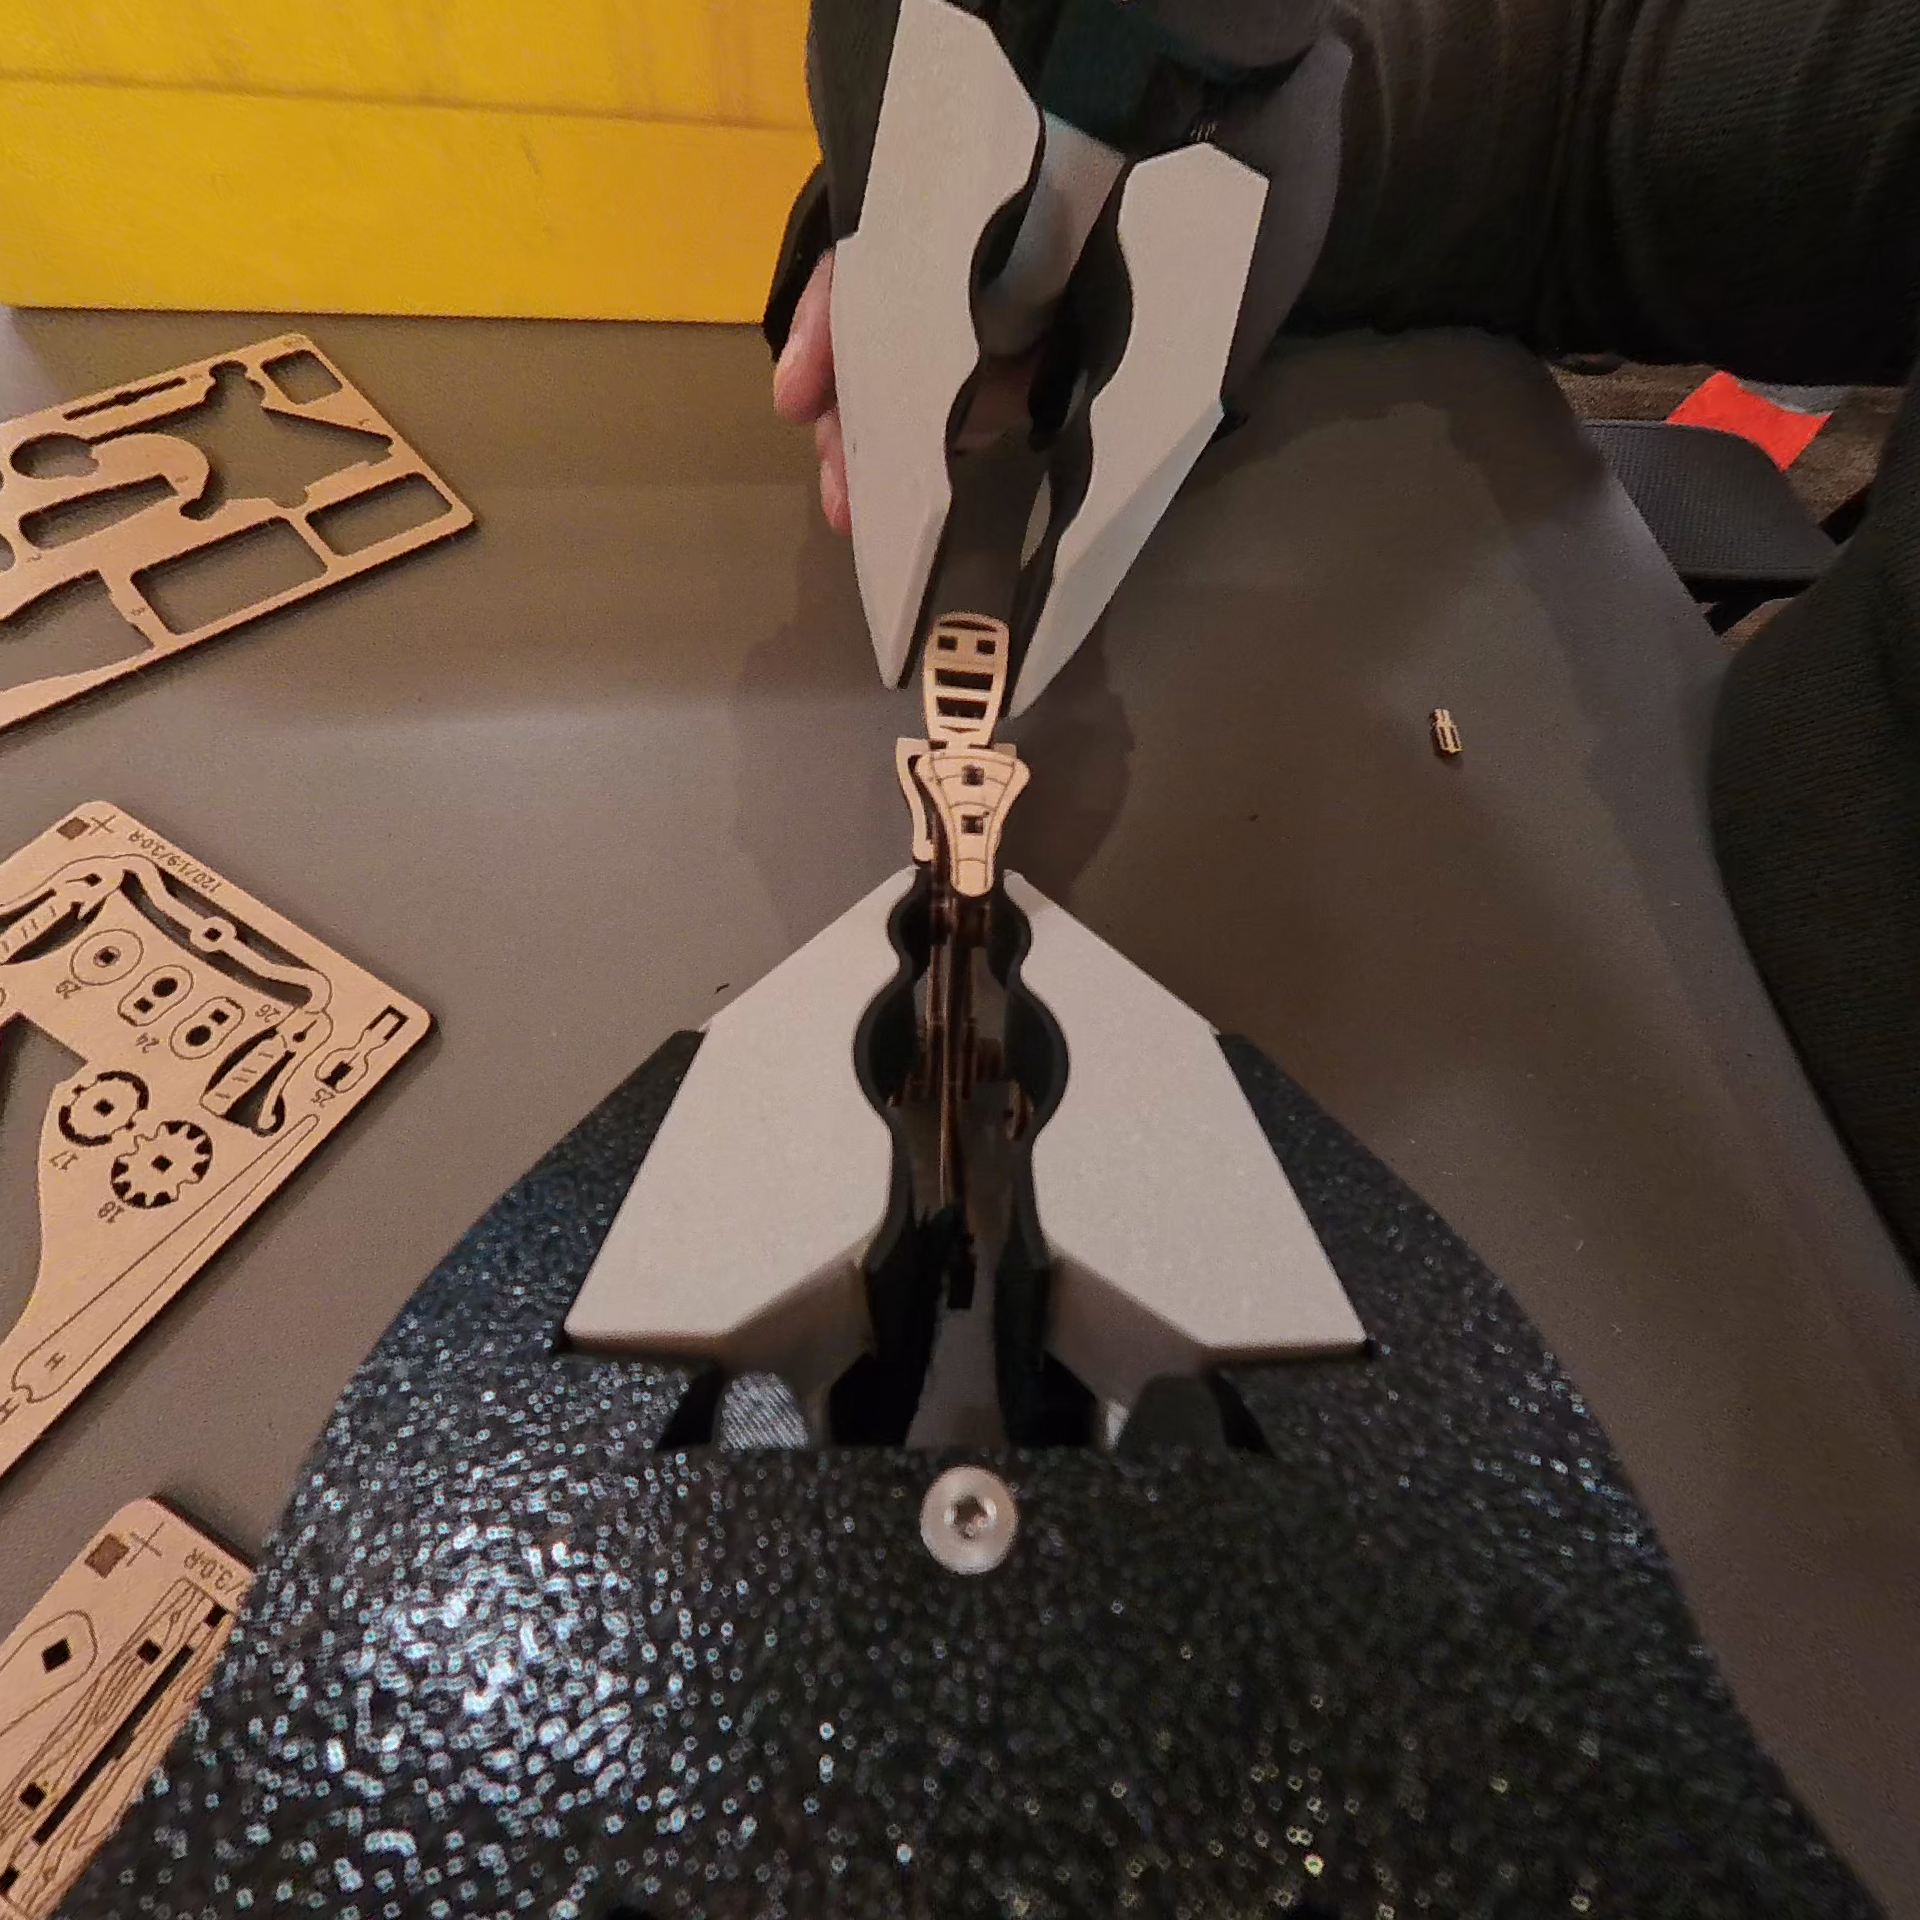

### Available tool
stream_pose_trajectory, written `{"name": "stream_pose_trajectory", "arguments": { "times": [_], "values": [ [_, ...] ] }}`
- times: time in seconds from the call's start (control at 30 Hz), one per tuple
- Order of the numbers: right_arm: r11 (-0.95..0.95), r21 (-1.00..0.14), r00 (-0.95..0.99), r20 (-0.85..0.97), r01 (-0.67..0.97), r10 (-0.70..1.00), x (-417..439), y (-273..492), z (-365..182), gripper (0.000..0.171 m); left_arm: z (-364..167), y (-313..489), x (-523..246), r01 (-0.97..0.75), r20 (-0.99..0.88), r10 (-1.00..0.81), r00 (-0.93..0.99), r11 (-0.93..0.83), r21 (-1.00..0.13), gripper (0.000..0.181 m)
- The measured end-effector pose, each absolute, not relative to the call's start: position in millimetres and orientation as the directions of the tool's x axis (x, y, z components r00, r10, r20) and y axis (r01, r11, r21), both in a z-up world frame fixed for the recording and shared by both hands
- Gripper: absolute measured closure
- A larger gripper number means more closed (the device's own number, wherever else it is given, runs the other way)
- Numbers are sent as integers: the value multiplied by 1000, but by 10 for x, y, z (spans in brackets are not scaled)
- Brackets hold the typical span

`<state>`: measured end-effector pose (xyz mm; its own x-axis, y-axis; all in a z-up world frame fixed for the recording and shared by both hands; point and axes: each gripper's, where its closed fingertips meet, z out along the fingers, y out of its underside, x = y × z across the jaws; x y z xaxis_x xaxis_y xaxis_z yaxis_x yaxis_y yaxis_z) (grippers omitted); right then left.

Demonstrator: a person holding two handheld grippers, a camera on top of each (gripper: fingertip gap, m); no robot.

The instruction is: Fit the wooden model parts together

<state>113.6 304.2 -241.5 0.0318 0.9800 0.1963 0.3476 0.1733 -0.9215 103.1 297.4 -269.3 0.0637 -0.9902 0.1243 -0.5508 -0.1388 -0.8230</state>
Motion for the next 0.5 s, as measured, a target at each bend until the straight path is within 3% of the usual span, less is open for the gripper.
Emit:
{"name": "stream_pose_trajectory", "arguments": {
  "times": [0.5],
  "values": [
    [34, -948, 15, 41, 318, 999, 1121, 3018, -2418, 151, -2691, 2974, 1029, -550, 126, -990, 63, -140, -823, 173]
  ]
}}
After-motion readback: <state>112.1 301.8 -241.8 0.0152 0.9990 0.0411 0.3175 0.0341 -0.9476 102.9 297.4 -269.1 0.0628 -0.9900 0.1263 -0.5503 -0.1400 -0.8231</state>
